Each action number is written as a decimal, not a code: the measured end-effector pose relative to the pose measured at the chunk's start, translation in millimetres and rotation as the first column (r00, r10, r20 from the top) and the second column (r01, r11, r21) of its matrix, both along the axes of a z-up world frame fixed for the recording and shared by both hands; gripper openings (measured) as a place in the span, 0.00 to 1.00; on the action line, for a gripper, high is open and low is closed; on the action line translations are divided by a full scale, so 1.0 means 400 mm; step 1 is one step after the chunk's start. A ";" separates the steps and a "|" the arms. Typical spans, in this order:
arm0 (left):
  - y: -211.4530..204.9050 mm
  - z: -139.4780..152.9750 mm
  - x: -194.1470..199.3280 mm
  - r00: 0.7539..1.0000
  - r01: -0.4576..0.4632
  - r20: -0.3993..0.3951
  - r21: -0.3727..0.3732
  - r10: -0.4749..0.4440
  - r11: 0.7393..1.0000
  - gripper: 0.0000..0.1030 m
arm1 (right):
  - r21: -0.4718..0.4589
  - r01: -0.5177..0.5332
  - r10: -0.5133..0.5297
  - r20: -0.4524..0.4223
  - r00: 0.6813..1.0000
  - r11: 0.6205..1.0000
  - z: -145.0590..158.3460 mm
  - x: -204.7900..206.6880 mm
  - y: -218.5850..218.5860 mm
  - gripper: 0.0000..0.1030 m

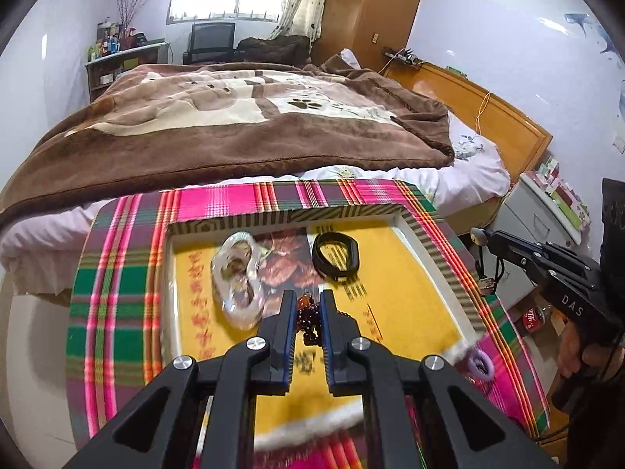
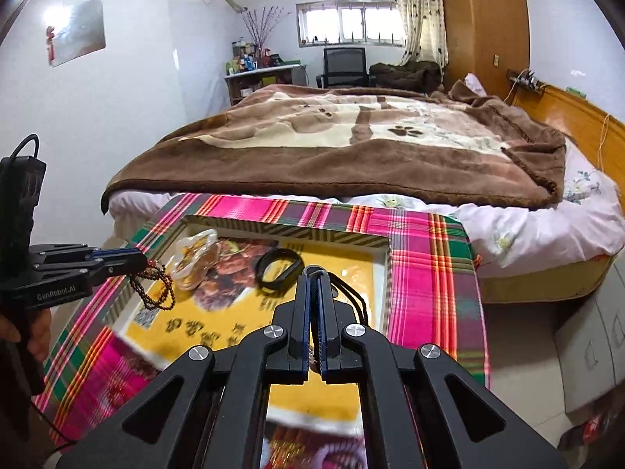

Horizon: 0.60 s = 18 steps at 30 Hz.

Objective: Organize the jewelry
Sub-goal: 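Carry the bead bracelet with the left tool while the right tool carries the cord item to the tray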

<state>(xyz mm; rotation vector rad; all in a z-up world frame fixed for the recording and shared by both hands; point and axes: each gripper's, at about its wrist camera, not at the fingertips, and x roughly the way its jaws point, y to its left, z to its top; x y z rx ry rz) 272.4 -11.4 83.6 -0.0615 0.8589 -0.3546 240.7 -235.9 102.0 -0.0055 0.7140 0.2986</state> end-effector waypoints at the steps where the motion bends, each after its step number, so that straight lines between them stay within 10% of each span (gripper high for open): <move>1: -0.007 -0.008 0.020 1.000 0.000 -0.009 0.001 0.000 1.000 0.11 | 0.002 -0.003 0.003 -0.012 1.000 1.000 -0.010 0.026 -0.002 0.03; 18: -0.083 -0.170 0.251 0.987 -0.035 -0.153 0.095 0.049 0.995 0.12 | 0.004 0.013 -0.012 -0.205 0.979 1.000 -0.191 0.282 -0.017 0.03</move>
